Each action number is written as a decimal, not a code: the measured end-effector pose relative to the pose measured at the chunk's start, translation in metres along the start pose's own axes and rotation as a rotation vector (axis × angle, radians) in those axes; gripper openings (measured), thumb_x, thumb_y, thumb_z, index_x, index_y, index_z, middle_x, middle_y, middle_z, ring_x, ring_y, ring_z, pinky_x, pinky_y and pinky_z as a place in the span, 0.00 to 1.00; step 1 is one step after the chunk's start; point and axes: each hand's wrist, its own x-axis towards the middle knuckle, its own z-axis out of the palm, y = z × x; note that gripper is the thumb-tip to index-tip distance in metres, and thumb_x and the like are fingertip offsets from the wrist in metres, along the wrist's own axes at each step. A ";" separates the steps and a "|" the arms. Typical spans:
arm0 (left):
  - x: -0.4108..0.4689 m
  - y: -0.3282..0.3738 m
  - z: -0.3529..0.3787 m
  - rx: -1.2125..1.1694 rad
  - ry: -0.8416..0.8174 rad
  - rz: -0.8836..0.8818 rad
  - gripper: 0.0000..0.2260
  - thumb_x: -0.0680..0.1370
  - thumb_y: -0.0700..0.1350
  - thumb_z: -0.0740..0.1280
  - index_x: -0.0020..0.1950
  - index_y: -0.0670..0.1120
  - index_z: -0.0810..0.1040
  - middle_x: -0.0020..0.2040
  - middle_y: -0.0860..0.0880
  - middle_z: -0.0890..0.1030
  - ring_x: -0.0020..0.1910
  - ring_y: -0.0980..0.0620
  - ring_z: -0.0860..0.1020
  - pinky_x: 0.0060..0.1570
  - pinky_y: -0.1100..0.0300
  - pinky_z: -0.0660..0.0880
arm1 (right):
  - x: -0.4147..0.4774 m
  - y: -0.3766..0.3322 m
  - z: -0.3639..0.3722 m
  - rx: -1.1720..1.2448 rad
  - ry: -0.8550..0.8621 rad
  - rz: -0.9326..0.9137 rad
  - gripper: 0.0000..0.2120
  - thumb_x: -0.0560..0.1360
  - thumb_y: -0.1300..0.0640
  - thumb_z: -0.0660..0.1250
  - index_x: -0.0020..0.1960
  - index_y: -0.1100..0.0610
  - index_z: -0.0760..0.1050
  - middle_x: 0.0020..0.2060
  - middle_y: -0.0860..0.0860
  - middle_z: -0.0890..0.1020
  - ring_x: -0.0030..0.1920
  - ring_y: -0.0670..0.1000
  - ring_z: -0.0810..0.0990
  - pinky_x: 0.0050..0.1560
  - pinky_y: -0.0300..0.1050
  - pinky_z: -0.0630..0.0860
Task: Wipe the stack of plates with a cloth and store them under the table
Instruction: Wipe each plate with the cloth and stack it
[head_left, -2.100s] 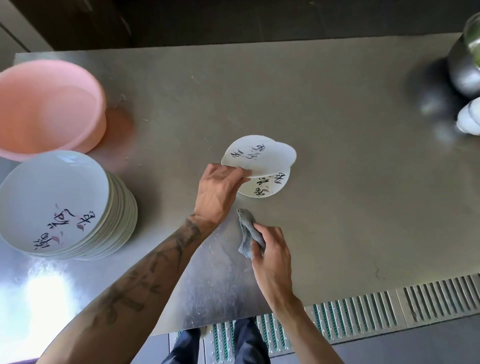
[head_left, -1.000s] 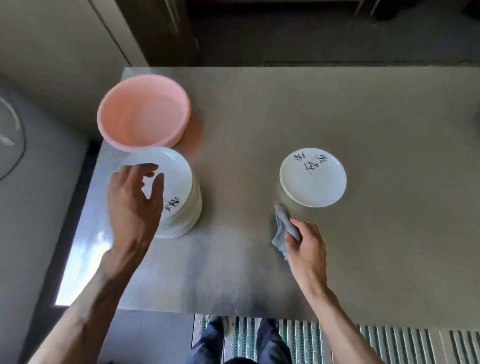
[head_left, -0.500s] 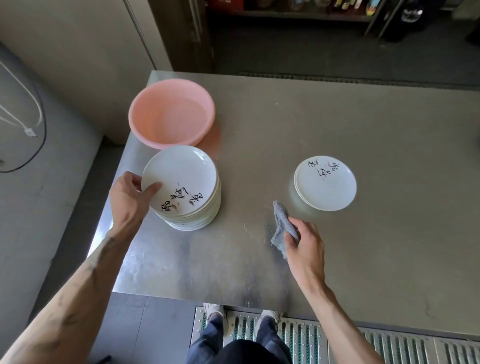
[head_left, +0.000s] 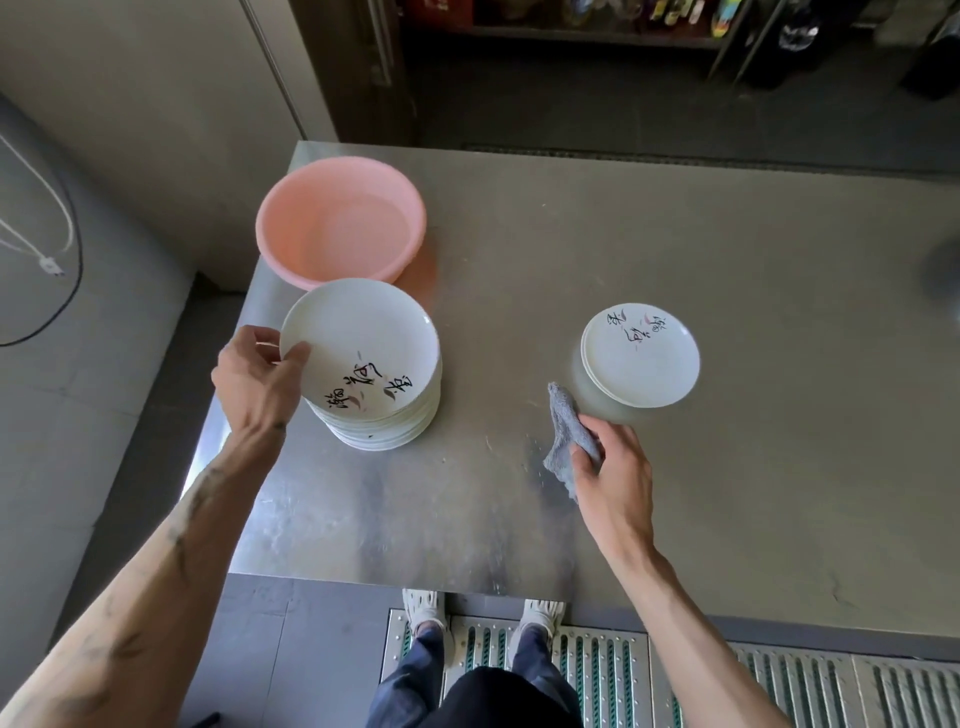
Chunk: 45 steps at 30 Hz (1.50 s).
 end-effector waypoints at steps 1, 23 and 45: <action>-0.005 0.002 -0.002 -0.049 -0.021 -0.003 0.10 0.74 0.45 0.74 0.52 0.44 0.79 0.45 0.42 0.84 0.42 0.37 0.83 0.43 0.44 0.83 | 0.000 -0.002 0.000 0.000 0.003 -0.005 0.17 0.78 0.65 0.67 0.65 0.54 0.79 0.53 0.49 0.78 0.51 0.49 0.79 0.53 0.36 0.70; -0.132 -0.082 0.160 -0.023 -0.556 0.129 0.08 0.78 0.41 0.72 0.48 0.50 0.74 0.41 0.53 0.82 0.38 0.50 0.81 0.33 0.60 0.77 | 0.008 0.034 0.032 -0.060 -0.040 -0.003 0.16 0.78 0.66 0.66 0.64 0.55 0.80 0.53 0.49 0.77 0.53 0.50 0.78 0.56 0.44 0.75; -0.125 -0.142 0.158 0.430 -0.550 0.923 0.47 0.75 0.76 0.62 0.83 0.47 0.59 0.83 0.48 0.61 0.79 0.46 0.64 0.75 0.47 0.63 | 0.019 0.078 0.082 -0.812 -0.126 -0.356 0.25 0.79 0.48 0.67 0.73 0.56 0.72 0.69 0.56 0.73 0.64 0.60 0.73 0.62 0.55 0.72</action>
